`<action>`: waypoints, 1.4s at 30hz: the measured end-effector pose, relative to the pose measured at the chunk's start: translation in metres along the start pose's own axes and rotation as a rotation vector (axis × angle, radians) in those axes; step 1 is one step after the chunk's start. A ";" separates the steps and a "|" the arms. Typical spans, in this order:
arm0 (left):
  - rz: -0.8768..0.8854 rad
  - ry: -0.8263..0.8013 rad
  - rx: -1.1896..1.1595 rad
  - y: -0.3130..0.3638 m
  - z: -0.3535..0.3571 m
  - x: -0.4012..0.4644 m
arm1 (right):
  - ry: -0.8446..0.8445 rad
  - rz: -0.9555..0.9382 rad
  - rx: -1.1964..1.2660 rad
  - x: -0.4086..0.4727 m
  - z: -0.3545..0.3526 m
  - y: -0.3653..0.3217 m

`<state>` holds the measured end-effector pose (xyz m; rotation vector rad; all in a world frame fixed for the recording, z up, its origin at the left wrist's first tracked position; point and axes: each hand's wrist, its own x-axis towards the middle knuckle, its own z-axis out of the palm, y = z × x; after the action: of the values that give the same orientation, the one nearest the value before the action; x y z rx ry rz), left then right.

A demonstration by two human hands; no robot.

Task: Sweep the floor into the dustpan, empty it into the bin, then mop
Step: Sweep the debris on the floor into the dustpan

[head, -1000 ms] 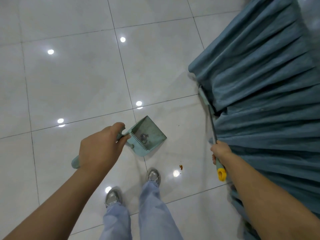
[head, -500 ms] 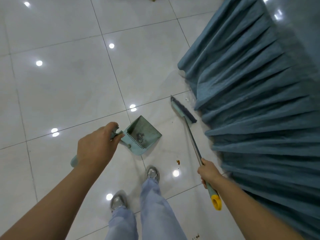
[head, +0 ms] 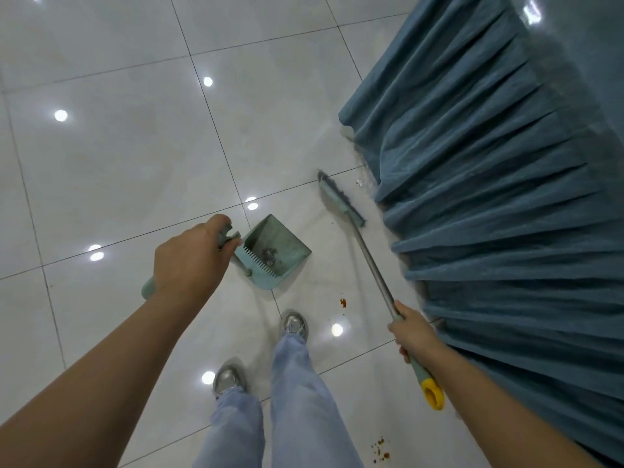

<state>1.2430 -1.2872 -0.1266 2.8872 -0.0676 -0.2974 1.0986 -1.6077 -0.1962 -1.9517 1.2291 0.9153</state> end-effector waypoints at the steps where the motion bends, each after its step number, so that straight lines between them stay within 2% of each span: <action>1: 0.002 0.000 0.004 0.001 0.000 0.000 | 0.014 -0.007 -0.004 0.012 -0.004 -0.009; 10: -0.039 -0.009 0.029 0.009 -0.005 0.003 | 0.018 0.011 -0.005 0.093 -0.046 -0.095; 19: 0.005 0.056 0.065 0.009 -0.002 0.017 | 0.064 0.016 -0.068 0.130 -0.044 -0.109; 23: 0.007 0.085 0.076 0.008 -0.001 0.021 | 0.145 -0.052 -0.267 0.141 -0.065 -0.114; 26: 0.015 0.088 0.082 0.010 0.001 0.025 | 0.152 -0.091 -0.243 0.144 -0.071 -0.111; 31: 0.014 0.088 0.060 0.008 0.002 0.027 | 0.083 -0.017 -0.103 0.134 -0.030 -0.082; 38: 0.051 0.062 0.004 0.001 0.004 0.001 | -0.037 -0.006 -0.037 0.063 0.022 -0.044; 42: 0.032 -0.014 -0.003 -0.011 0.003 -0.012 | -0.121 -0.023 0.000 0.011 0.044 -0.029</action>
<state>1.2305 -1.2763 -0.1301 2.8783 -0.1160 -0.3117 1.1190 -1.5671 -0.2245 -1.8779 1.1351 1.0067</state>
